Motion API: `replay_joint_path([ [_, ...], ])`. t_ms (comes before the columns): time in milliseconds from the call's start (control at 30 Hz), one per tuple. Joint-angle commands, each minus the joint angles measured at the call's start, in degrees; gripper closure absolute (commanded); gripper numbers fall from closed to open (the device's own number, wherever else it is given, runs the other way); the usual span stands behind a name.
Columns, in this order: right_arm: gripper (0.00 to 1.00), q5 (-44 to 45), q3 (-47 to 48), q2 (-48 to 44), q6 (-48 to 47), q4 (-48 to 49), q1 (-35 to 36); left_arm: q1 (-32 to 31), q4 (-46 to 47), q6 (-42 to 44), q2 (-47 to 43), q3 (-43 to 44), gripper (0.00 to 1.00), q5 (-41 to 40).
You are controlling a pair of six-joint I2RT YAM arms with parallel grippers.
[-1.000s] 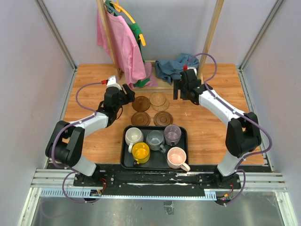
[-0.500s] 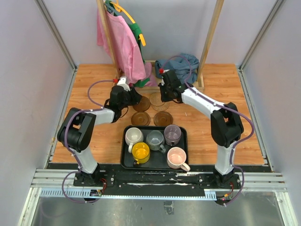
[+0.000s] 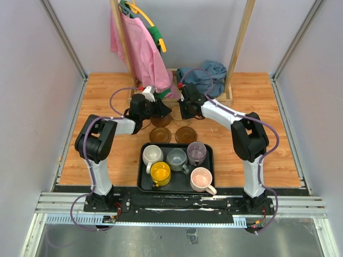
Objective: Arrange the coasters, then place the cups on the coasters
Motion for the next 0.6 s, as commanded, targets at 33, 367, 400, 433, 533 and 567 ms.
replay_joint_path([
  [33, 0.97, 3.20, 2.14, 1.89, 1.65, -3.42, -1.13, -0.73, 0.26, 0.39, 2.48, 4.18, 0.56, 5.92],
  [367, 0.98, 1.54, -0.86, 1.65, 2.85, -1.72, -2.49, -4.20, -4.79, 1.89, 9.15, 12.05, 0.50, 9.03],
  [400, 0.98, 1.18, -0.76, 2.02, 2.83, -1.68, -2.56, -4.33, -5.14, 1.71, 10.23, 12.80, 0.50, 9.35],
  [433, 0.98, 0.70, -0.72, 2.40, 2.85, -1.58, -2.58, -4.50, -5.59, 1.61, 10.90, 13.43, 0.50, 9.51],
  [533, 0.98, -1.42, -0.31, 3.97, 2.84, -1.11, -2.88, -4.62, -6.94, 1.52, 12.13, 14.48, 0.50, 8.14],
  [567, 0.98, -2.07, -0.21, 4.48, 2.84, -0.81, -2.97, -4.62, -7.49, 1.61, 12.37, 14.54, 0.50, 7.34],
])
